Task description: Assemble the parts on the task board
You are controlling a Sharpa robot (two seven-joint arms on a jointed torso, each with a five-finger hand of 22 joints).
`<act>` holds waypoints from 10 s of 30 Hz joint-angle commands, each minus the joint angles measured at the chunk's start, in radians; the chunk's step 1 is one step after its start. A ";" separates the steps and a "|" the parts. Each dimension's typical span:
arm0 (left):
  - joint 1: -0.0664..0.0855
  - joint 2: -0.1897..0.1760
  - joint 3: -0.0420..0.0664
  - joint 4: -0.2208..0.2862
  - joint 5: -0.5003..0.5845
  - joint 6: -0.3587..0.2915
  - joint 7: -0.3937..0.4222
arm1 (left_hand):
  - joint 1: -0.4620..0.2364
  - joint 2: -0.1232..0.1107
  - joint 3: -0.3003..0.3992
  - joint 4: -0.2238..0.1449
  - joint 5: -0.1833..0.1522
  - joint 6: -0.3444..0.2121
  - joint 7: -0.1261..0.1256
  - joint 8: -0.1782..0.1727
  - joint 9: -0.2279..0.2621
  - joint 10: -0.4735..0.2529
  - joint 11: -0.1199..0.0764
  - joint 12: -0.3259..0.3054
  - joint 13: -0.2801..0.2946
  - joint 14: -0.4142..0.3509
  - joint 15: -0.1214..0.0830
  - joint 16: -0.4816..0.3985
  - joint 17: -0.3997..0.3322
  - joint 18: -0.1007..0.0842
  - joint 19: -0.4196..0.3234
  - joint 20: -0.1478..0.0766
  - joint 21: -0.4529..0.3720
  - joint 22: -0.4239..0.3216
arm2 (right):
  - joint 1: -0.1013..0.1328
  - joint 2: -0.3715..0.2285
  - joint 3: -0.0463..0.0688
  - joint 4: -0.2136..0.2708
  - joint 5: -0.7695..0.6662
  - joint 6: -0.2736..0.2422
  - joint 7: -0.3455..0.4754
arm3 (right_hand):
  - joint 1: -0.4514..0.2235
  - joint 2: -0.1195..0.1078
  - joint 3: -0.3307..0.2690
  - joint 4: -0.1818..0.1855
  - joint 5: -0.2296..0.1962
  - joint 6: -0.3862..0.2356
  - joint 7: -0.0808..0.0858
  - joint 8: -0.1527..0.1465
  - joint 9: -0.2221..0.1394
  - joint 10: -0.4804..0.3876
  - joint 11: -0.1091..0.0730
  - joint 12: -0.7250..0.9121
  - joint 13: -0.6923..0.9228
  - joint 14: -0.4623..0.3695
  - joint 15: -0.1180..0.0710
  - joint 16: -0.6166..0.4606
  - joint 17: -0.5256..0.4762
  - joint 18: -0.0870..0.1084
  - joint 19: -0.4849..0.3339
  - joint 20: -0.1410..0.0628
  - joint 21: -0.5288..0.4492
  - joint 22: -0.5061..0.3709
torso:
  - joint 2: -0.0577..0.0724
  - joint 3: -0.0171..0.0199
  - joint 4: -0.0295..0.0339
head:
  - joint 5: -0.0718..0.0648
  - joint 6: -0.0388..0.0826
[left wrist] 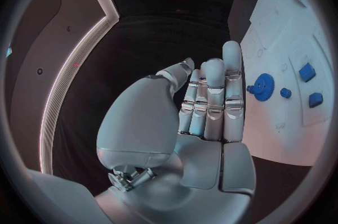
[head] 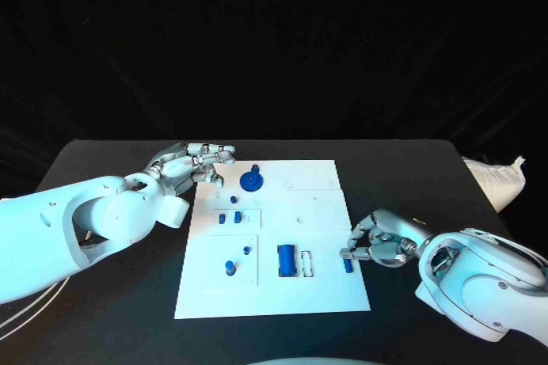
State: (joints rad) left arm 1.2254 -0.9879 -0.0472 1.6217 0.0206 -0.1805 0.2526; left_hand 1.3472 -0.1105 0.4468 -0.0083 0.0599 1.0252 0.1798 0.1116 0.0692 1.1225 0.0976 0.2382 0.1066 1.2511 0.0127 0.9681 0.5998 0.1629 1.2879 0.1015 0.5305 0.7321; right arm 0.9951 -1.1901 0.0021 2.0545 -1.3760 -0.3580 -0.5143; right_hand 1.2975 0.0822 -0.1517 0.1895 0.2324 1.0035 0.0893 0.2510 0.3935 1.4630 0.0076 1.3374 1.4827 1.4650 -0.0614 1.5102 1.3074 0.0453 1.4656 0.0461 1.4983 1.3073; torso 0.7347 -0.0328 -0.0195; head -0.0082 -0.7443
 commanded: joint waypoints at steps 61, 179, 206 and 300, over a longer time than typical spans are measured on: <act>0.000 -0.008 0.000 0.012 -0.007 0.020 0.009 | 0.001 0.009 -0.006 0.002 -0.003 -0.007 0.000 0.007 0.000 -0.007 0.003 0.003 0.001 -0.008 0.000 0.004 -0.001 0.018 -0.001 0.007 -0.005 -0.001 | -0.079 0.159 -0.013 -0.101 -0.405 0.277 -0.179 | 0.187 -0.025 0.096 -0.084 -0.130 0.047 -0.004 -0.044 -0.025 -0.001 -0.003 -0.025 -0.065 0.088 0.000 0.007 0.180 -0.012 0.025 0.003 -0.001 0.125 | -0.002 0.0002 -0.0047 | 0.002 -0.016; 0.000 -0.011 -0.003 0.019 -0.007 0.025 0.007 | 0.002 0.011 -0.010 0.001 -0.003 -0.008 -0.001 0.009 0.000 -0.011 0.003 0.009 0.002 -0.010 0.000 0.006 -0.004 0.018 0.000 0.007 -0.008 -0.002 | -0.078 0.227 0.001 -0.057 -0.049 -0.039 -0.111 | -0.192 -0.139 0.197 0.101 0.059 0.113 -0.018 -0.084 -0.002 0.019 -0.012 -0.014 -0.045 0.089 -0.007 0.007 0.185 -0.014 0.032 -0.003 0.001 0.139 | -0.001 0.0023 -0.0068 | 0.027 -0.015; 0.000 -0.012 -0.003 0.017 -0.007 0.026 0.006 | 0.002 0.011 -0.010 0.001 -0.003 -0.008 -0.001 0.009 0.000 -0.011 0.003 0.009 0.002 -0.010 0.000 0.006 -0.004 0.018 0.000 0.007 -0.008 -0.002 | -0.077 0.215 0.003 -0.055 -0.062 0.014 -0.094 | -0.075 -0.124 0.142 0.056 -0.006 0.113 -0.018 -0.084 0.006 0.020 -0.013 -0.015 -0.044 0.089 -0.008 0.006 0.184 -0.014 0.032 -0.006 -0.001 0.139 | -0.001 0.0011 -0.0039 | 0.024 -0.015; -0.144 0.179 0.026 -0.081 0.000 -0.461 0.228 | -0.898 0.111 -0.325 0.008 -0.060 -0.696 -0.180 -0.112 -0.069 -0.765 -0.098 -0.238 -0.107 -0.928 -0.013 -0.968 -0.600 -0.086 -1.006 -0.016 -0.531 -0.629 | 0.061 0.406 0.000 -0.517 1.331 -0.346 0.995 | -0.788 -0.082 0.231 -0.189 -0.232 -0.690 -0.089 -0.251 -0.393 -1.100 -0.008 -1.337 -1.483 -1.083 0.061 -1.510 -1.307 0.030 -1.132 -0.046 -1.413 -1.228 | -0.190 0.0328 0.0195 | 0.008 0.144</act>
State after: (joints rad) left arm 1.0859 -0.8135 -0.0222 1.5335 0.0544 -0.4976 0.4137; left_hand 0.6057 -0.0032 0.1644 0.0002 0.0064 0.4432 0.0704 0.0066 0.0036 0.4823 0.0306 0.0068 0.0031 0.4360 0.0204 0.0605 0.0218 0.1090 0.3802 0.1166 0.0060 0.1392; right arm 1.0582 -0.7843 0.0026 1.5297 -0.1330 -0.5805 0.3909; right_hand 0.6869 -0.0014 0.1087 0.0156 0.0191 0.4232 0.0647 0.0071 0.0349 0.4881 0.0196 0.0065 0.0098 0.5150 0.0039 0.0061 0.0755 0.1073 0.4499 0.0704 0.1151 0.1067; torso 0.5577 -0.0077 -0.0058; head 0.0003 -0.6011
